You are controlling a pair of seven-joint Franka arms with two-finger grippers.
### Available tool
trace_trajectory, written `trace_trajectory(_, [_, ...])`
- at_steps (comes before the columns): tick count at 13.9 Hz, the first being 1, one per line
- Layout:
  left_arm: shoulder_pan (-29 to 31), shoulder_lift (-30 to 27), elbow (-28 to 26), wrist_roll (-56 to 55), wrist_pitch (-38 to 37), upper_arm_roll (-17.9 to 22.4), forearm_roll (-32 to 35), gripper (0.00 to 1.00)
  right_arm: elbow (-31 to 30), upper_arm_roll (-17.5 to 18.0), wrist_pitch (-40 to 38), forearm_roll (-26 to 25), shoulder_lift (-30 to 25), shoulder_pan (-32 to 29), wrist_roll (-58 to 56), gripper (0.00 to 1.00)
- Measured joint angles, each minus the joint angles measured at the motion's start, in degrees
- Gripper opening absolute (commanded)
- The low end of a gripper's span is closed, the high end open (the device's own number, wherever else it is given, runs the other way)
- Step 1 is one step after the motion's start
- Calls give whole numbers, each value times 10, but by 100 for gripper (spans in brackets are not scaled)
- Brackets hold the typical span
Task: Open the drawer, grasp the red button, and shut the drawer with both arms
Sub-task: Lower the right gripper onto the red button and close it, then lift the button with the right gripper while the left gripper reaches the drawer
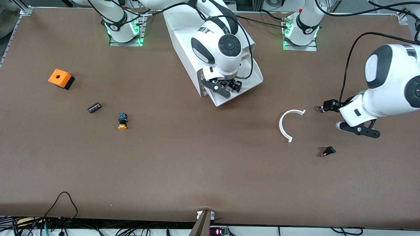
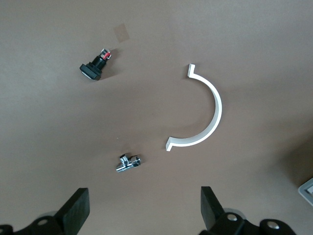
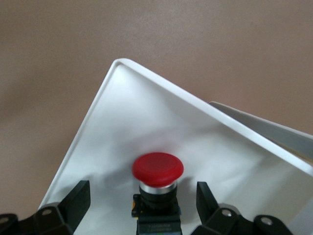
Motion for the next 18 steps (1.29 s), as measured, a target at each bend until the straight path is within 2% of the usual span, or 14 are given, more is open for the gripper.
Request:
trace_trajectory(4, [-1,0,1,0,0,0,2,100,-2,0,0,-14,0,1,-1,7])
trace_trajectory(5, [0,0,1,0,0,0,2,100,-1,0,0,-14,0,2,-3,0])
trace_trajectory(10, [0,0,1,-3,0,1,2,100,6,-1,1,-15,-3,3,-17,0])
trace_trajectory(14, [0,2,1,-18,2,1,2,100,48,-9,-27,-15,-13,-5,-50,0])
trace_trajectory(18, [0,14,1,-140,3,-2,-8,100,57,-11,-69,3,-53,-59,-169,0])
